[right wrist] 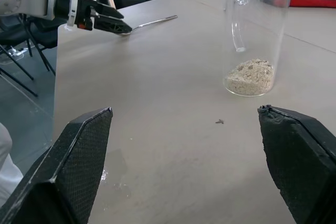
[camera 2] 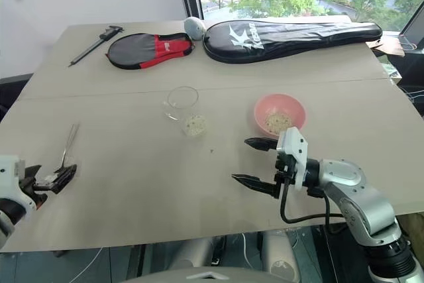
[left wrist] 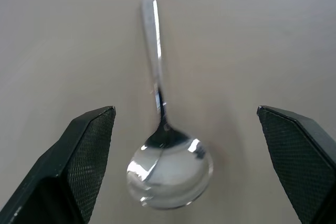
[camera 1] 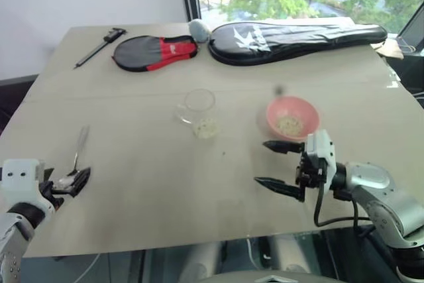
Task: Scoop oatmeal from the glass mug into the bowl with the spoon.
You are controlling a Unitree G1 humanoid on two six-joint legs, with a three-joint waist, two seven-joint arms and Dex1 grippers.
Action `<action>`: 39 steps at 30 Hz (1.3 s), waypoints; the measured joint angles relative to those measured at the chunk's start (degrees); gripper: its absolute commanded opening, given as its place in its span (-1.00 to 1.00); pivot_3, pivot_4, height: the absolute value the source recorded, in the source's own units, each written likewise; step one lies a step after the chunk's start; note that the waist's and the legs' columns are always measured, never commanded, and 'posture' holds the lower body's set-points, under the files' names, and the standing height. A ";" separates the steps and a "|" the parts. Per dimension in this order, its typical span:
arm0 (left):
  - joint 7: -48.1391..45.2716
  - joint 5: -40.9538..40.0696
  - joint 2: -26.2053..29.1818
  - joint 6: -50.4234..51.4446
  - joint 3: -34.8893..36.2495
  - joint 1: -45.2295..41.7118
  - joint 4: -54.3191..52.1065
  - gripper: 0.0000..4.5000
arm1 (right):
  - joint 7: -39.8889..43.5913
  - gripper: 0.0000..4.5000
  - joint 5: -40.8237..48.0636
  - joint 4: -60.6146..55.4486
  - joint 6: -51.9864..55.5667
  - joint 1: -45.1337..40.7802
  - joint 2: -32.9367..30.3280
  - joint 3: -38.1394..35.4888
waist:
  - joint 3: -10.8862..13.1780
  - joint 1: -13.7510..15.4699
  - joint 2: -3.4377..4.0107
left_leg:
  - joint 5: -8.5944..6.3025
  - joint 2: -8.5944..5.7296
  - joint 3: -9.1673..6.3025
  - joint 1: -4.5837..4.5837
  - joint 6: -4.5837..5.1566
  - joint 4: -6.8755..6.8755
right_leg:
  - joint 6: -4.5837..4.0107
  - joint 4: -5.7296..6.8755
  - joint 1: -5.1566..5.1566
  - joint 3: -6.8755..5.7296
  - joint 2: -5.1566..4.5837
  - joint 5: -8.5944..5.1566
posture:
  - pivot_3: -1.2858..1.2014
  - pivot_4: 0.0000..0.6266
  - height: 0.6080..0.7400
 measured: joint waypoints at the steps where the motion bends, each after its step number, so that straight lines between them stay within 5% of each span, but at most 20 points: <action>1: 0.18 0.55 -0.12 -0.29 0.00 -0.41 1.15 0.98 | -0.14 0.99 0.10 -0.13 -0.09 -0.06 0.00 -0.17 | 0.00 0.00 -0.01 | 0.00 0.00 0.00 0.00 0.00 0.00 | 0.00 0.00 0.00 0.00 0.00 0.00 | 0.03 -0.52 1.00; 18: -2.01 4.02 0.42 -3.82 -0.35 -8.09 13.05 0.98 | 1.22 0.99 -3.05 -0.24 -5.17 -3.76 -0.76 0.04 | -0.02 0.05 -0.03 | 0.01 0.00 -0.03 0.02 -0.01 0.01 | -0.01 0.03 0.00 -0.04 0.00 0.01 | 0.03 -0.52 1.00; 27: -7.19 5.31 5.83 -4.13 -4.32 -13.60 20.14 0.98 | 1.93 0.99 -4.18 -0.05 -5.48 -4.16 -0.68 0.56 | 0.00 -0.03 0.00 | 0.01 -0.01 0.02 0.02 -0.02 0.00 | -0.24 0.04 -0.03 -0.01 0.00 0.15 | 0.03 -0.52 1.00; 30: -8.75 5.76 7.21 -4.21 -5.43 -15.75 23.00 0.62 | 1.97 1.00 -4.31 0.14 -5.66 -4.56 -0.59 0.57 | -0.01 0.04 0.01 | 0.01 -0.01 0.01 0.04 -0.02 0.01 | -0.23 0.08 -0.02 -0.03 0.00 0.15 | 0.03 -0.52 1.00; 39: -9.95 5.76 7.69 -4.14 -6.61 -17.66 25.53 -0.98 | 1.93 1.00 -4.63 0.35 -6.59 -4.64 -0.55 0.57 | -0.02 -0.21 0.07 | 0.02 0.01 0.03 0.13 -0.03 0.00 | -0.24 0.18 -0.03 0.05 0.04 0.15 | 0.03 -0.52 1.00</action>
